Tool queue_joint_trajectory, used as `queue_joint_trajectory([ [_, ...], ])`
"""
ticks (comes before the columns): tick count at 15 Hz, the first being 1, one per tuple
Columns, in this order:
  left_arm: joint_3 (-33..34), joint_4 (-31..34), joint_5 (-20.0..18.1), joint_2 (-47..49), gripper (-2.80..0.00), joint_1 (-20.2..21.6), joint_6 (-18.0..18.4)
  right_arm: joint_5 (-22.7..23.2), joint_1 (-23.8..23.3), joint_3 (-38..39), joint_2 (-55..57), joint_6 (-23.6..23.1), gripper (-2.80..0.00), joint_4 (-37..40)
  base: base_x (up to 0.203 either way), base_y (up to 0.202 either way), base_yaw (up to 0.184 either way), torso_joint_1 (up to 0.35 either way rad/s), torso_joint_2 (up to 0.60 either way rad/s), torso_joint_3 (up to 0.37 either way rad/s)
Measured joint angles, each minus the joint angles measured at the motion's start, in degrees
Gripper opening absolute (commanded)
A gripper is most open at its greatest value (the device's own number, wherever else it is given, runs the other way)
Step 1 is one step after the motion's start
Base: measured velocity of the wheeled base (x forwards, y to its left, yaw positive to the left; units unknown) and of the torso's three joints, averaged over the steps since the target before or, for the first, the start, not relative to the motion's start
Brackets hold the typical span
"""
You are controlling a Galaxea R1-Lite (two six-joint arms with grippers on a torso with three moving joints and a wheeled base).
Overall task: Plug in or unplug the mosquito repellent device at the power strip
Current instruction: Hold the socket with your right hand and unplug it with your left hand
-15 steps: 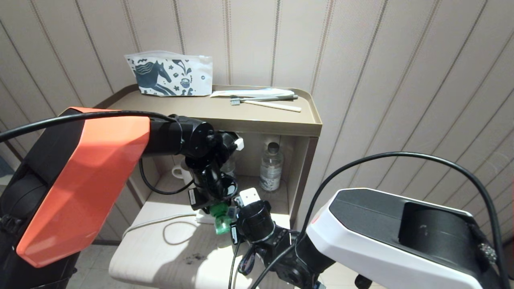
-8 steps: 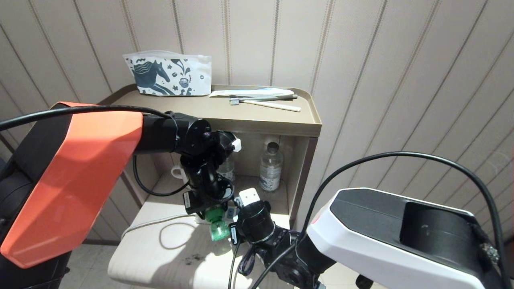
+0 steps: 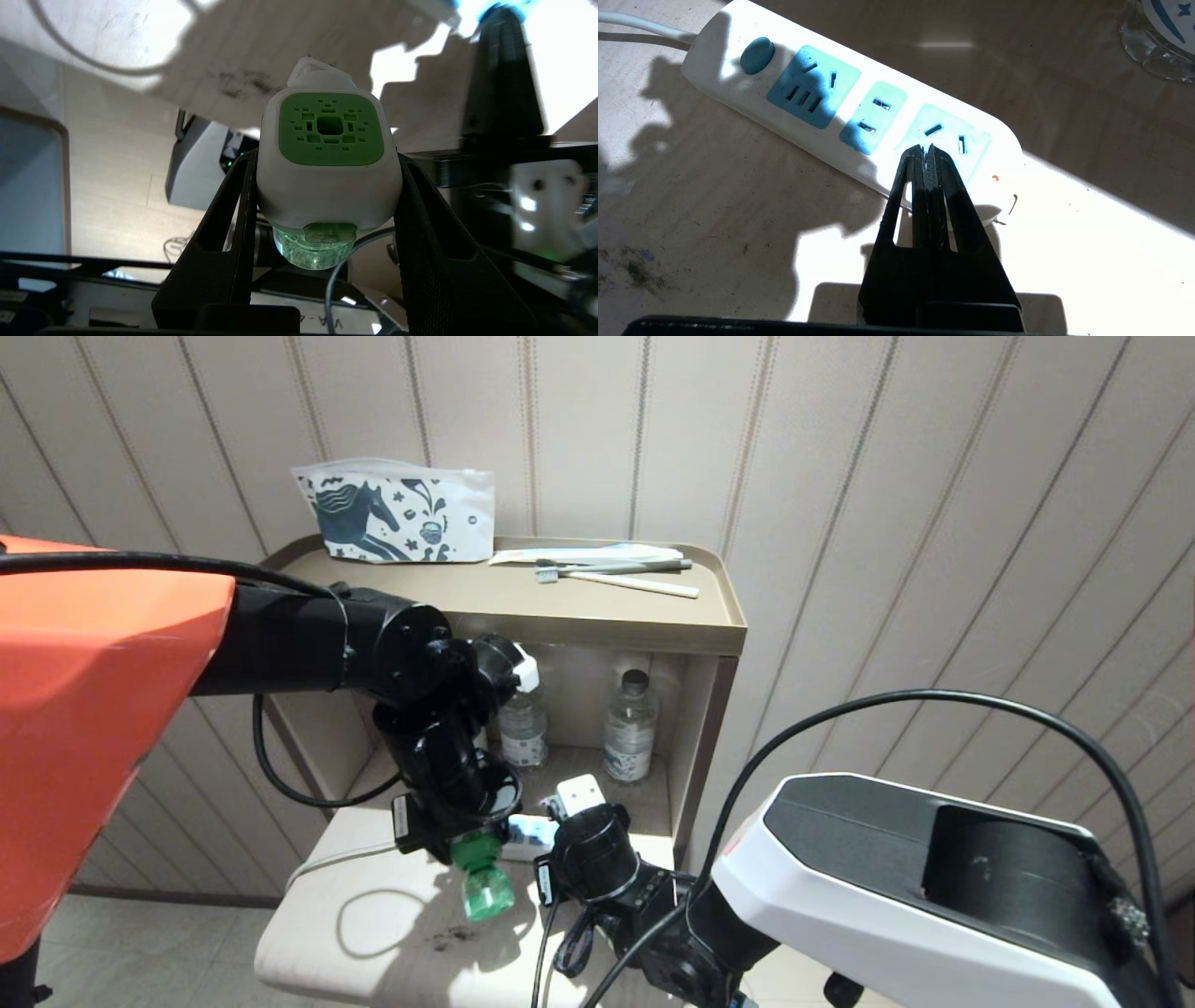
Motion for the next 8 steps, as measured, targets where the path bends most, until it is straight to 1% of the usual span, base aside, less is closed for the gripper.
queue_joint_trajectory([
  [3, 7.53, -2.63, -0.07, -4.16, -2.8, -0.15, 0.19, -0.05, 0.07, 0.05, -0.13, 0.0, -2.8, 0.03, 0.0, 0.0, 0.0, 0.0, 0.0, 0.0],
  [6, 12.11, -4.31, -0.18, -6.48, -2.8, -0.15, 0.2, -0.03, 0.11, 0.3, -0.24, 0.0, -2.8, -0.1, 0.0, 0.0, 0.0, 0.0, 0.0, 0.0],
  [8, 16.48, -6.12, -0.24, -7.83, -2.8, -0.26, 0.22, -0.01, 0.16, 0.41, -0.36, 0.0, -2.8, -0.1, 0.0, 0.0, 0.0, 0.0, 0.0, 0.0],
])
